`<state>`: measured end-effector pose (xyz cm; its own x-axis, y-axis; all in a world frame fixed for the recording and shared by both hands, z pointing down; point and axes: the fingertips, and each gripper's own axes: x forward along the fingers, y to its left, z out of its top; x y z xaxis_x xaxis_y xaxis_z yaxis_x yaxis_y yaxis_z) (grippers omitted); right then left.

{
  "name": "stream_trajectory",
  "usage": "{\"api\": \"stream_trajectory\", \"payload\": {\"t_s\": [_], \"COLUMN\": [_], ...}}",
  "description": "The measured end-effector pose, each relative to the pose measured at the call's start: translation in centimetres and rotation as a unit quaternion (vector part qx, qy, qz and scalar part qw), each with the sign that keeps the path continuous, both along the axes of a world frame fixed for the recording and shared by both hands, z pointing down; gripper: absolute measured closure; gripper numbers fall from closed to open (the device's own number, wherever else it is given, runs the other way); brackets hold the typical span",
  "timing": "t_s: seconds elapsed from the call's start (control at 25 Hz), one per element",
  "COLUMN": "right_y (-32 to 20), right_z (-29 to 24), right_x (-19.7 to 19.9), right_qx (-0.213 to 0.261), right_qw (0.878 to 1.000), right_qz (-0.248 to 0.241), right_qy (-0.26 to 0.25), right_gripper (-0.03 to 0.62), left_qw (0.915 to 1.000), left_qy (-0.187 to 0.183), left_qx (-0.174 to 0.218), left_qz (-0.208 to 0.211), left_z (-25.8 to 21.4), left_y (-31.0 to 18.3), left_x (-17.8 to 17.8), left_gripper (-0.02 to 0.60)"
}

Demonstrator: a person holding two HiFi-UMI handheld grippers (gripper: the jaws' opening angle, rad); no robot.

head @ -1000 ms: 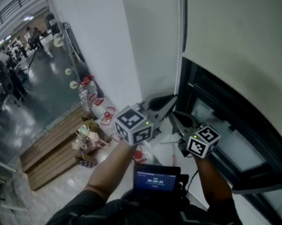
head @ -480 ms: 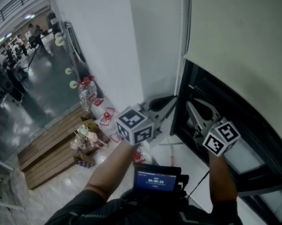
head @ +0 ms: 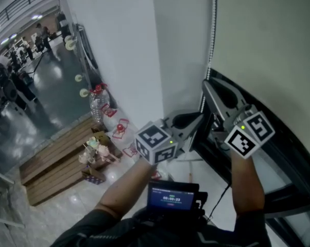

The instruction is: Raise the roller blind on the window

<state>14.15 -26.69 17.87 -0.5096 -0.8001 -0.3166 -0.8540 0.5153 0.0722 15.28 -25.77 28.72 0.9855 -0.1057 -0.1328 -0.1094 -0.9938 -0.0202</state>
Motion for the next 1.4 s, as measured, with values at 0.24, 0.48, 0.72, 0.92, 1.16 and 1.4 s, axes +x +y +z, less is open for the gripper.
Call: {"api": "stream_trajectory", "payload": {"t_s": [0.24, 0.48, 0.72, 0.92, 1.16, 1.4], "right_y": [-0.1, -0.2, -0.5, -0.3, -0.3, -0.2], "right_z": [0.0, 0.2, 2.2, 5.0, 7.2, 7.6], "right_x": [0.0, 0.2, 0.2, 0.2, 0.5, 0.8], "right_qx": [-0.005, 0.000, -0.021, -0.039, -0.060, -0.065], "right_qw": [0.998, 0.998, 0.998, 0.997, 0.996, 0.996], "right_qz": [-0.026, -0.029, -0.020, -0.015, -0.008, 0.001], "right_qy": [-0.052, -0.062, -0.059, -0.066, -0.064, -0.058], "right_gripper": [0.585, 0.585, 0.586, 0.586, 0.586, 0.588], "left_qw": [0.9999, 1.0000, 0.9997, 0.9991, 0.9982, 0.9983], "left_qy": [-0.001, 0.002, -0.018, -0.031, -0.043, -0.038], "left_qx": [0.009, 0.001, -0.011, -0.029, -0.043, -0.043], "left_qz": [-0.011, -0.009, -0.012, -0.007, -0.005, -0.007], "left_z": [-0.1, -0.3, 2.0, 4.4, 6.3, 5.9], "left_y": [-0.3, -0.3, -0.5, -0.3, -0.2, -0.2], "left_x": [-0.6, -0.4, -0.2, -0.1, 0.1, 0.4], "left_gripper": [0.578, 0.578, 0.578, 0.578, 0.578, 0.578]}}
